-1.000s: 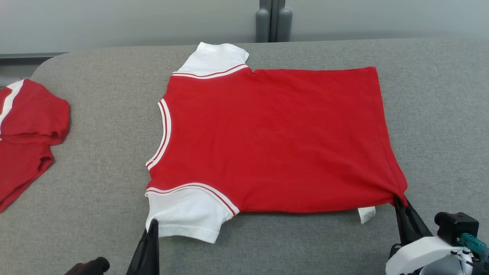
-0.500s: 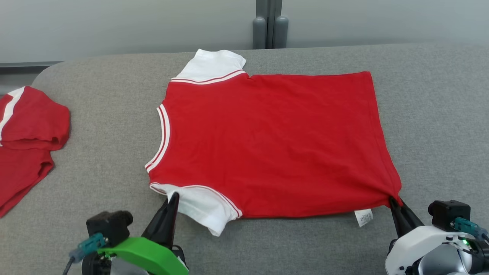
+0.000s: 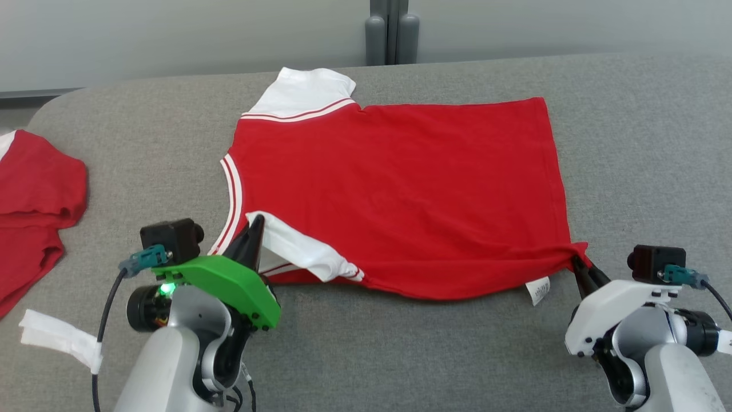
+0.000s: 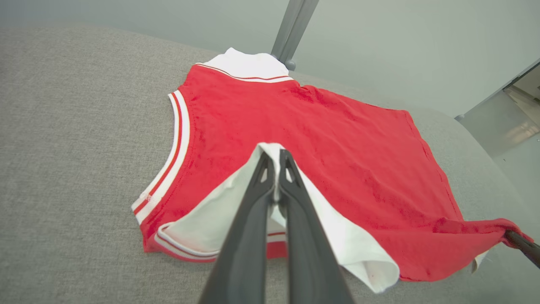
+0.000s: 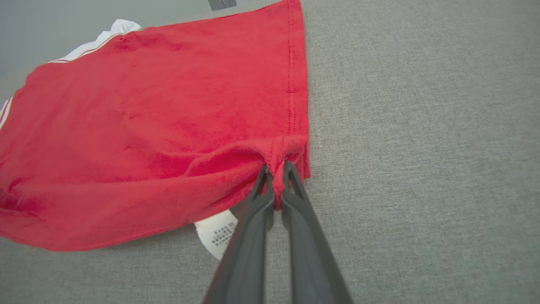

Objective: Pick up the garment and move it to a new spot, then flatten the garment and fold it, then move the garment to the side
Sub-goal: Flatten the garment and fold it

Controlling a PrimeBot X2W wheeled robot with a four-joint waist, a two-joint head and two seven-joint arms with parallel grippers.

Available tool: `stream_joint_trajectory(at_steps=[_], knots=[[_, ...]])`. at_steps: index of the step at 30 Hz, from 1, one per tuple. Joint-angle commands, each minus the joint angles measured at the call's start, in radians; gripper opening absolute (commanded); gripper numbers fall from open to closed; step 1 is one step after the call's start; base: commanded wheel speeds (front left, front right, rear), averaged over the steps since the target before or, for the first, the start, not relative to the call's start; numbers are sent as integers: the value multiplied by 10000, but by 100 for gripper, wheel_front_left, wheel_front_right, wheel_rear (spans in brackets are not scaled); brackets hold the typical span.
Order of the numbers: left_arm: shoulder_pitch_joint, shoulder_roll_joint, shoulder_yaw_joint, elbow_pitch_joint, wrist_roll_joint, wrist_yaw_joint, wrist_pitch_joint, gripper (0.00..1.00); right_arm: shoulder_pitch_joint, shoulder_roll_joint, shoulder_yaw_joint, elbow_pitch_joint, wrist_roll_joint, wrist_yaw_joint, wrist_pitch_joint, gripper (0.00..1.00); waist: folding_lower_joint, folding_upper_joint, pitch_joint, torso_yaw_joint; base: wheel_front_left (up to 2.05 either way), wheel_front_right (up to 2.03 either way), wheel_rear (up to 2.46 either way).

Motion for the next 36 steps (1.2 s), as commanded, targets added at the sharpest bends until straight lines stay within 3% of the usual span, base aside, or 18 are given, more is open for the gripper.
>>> stream_joint_trajectory(at_steps=[1,23,24,25,26,28,30,36], knots=[[-435,-14,32,274,31,-88,-202,0,-324,-17,28,168,-13,-18,89,0,1,0,148,-90,0,0,0],[-4036,-171,527,4973,146,-305,-2213,0,-4240,-22,328,2848,-572,-18,585,0,1,0,1444,-586,0,0,0],[-4124,-170,535,5071,165,-275,-2284,0,-4364,-23,328,2990,-573,-18,547,16,1,0,1467,-590,0,0,0],[-4225,-174,552,5204,188,-237,-2366,0,-4515,-20,358,3145,-600,-18,500,46,1,0,1494,-598,0,0,0],[-4287,-178,549,5294,201,-241,-2429,0,-4642,-20,369,3237,-641,-18,419,100,1,0,1515,-606,0,0,0],[-4415,-175,575,5501,221,-223,-2606,30,-4874,-22,434,3452,-572,-18,232,100,1,0,1542,-622,0,0,0],[-4518,-174,607,5700,219,-174,-2828,100,-5055,-19,540,3644,-492,-18,69,100,1,0,1552,-637,0,0,0],[-4677,-207,621,6086,153,-335,-3377,100,-5314,-22,580,3738,-534,-18,-595,100,1,0,1472,-633,0,0,0]])
